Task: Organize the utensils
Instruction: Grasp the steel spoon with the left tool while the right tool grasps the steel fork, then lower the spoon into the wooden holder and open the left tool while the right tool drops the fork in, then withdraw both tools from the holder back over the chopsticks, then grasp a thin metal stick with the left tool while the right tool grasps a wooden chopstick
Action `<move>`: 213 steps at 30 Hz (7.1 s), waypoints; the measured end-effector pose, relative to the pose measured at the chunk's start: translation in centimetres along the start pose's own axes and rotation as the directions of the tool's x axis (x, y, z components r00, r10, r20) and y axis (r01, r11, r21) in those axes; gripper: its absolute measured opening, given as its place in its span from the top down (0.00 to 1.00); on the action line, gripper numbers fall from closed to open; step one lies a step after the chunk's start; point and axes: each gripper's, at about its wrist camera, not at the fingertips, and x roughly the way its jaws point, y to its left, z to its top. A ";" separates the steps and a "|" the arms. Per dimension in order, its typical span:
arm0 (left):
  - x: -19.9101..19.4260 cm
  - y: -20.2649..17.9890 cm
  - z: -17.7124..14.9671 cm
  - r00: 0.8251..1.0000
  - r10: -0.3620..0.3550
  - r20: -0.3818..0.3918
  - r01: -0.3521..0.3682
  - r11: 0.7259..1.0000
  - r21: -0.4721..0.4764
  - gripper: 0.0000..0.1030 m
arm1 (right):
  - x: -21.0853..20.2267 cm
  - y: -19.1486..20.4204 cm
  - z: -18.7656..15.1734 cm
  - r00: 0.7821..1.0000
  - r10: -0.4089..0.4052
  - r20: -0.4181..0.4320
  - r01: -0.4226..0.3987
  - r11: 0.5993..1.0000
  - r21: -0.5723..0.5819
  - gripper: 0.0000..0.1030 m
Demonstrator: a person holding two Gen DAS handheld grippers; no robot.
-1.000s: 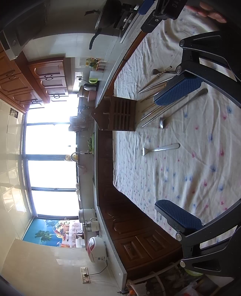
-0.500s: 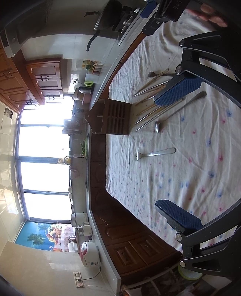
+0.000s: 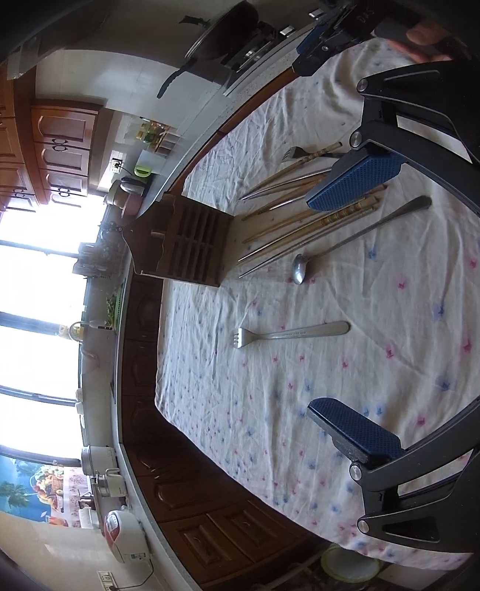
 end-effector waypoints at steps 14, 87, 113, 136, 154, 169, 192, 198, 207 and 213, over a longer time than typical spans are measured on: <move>6.8 -1.6 1.4 0.973 -0.090 -0.212 0.090 0.996 -0.011 0.29 | 8.8 -4.1 0.6 0.965 0.052 -0.258 -0.006 0.984 0.178 0.49; 10.0 -2.0 24.5 0.964 -0.190 0.186 0.181 0.981 0.064 0.98 | 15.7 0.9 22.4 0.969 0.216 0.117 -0.228 0.968 0.106 0.98; 23.9 -3.9 21.7 0.989 -0.147 0.029 0.144 0.986 0.080 0.97 | 25.5 1.5 17.6 0.978 0.203 -0.037 -0.201 0.978 0.050 0.97; 20.9 -2.4 21.7 0.993 -0.106 0.044 0.105 0.994 0.032 0.33 | 23.0 -1.5 18.5 0.975 0.219 0.016 -0.219 0.959 0.179 0.37; 12.8 2.7 13.4 0.997 -0.069 -0.015 0.067 0.990 -0.127 0.19 | 14.1 -2.1 12.4 0.975 0.220 0.000 -0.216 0.955 0.205 0.02; 10.2 2.2 6.8 0.993 -0.053 -0.106 0.041 0.993 -0.114 0.19 | 9.9 -3.4 5.3 0.986 0.142 -0.083 -0.124 0.973 0.196 0.02; 14.1 0.5 6.4 0.974 -0.053 -0.222 0.030 0.994 -0.104 0.19 | 15.3 -3.7 4.9 0.966 0.121 -0.228 -0.080 0.980 0.182 0.52; 16.3 -0.3 7.1 0.964 -0.053 -0.259 0.031 0.996 -0.087 0.20 | 18.9 -4.0 5.3 0.949 0.124 -0.291 -0.072 0.980 0.185 0.69; 20.2 -2.6 7.4 0.938 -0.054 -0.343 0.052 0.999 -0.016 0.45 | 23.5 -3.9 5.7 0.924 0.111 -0.367 -0.056 0.986 0.159 0.81; 22.1 -3.7 6.7 0.920 -0.040 -0.389 0.053 0.998 0.024 0.58 | 26.0 -3.2 5.4 0.902 0.094 -0.422 -0.049 0.992 0.117 0.86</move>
